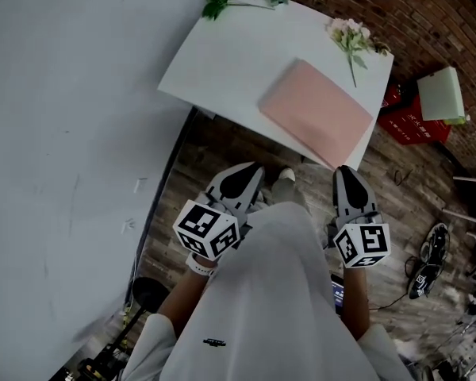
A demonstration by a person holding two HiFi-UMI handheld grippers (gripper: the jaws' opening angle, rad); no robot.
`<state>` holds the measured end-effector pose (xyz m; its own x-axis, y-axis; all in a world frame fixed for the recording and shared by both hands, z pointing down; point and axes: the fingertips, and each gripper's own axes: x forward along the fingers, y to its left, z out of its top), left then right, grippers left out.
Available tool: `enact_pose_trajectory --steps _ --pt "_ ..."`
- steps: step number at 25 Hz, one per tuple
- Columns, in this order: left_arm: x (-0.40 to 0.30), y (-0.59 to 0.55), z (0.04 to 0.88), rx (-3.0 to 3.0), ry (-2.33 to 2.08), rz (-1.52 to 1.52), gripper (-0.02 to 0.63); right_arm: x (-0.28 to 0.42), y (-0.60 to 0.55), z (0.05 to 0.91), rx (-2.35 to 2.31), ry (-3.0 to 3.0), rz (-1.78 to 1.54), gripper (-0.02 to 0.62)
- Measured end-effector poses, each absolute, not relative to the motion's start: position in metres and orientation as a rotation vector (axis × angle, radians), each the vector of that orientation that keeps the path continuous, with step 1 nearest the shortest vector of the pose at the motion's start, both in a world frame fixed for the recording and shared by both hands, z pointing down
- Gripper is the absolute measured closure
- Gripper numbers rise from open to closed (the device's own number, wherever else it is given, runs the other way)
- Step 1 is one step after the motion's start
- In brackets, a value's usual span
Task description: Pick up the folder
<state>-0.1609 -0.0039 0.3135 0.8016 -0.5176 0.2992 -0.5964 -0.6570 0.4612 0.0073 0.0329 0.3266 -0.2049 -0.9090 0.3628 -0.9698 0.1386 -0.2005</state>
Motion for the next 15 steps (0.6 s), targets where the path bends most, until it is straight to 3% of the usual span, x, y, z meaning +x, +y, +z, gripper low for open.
enact_pose_trajectory --steps 15 --pt "-0.107 -0.032 0.321 2.427 -0.744 0.260 0.577 0.049 0.026 0.349 1.913 -2.188 0.660 0.568"
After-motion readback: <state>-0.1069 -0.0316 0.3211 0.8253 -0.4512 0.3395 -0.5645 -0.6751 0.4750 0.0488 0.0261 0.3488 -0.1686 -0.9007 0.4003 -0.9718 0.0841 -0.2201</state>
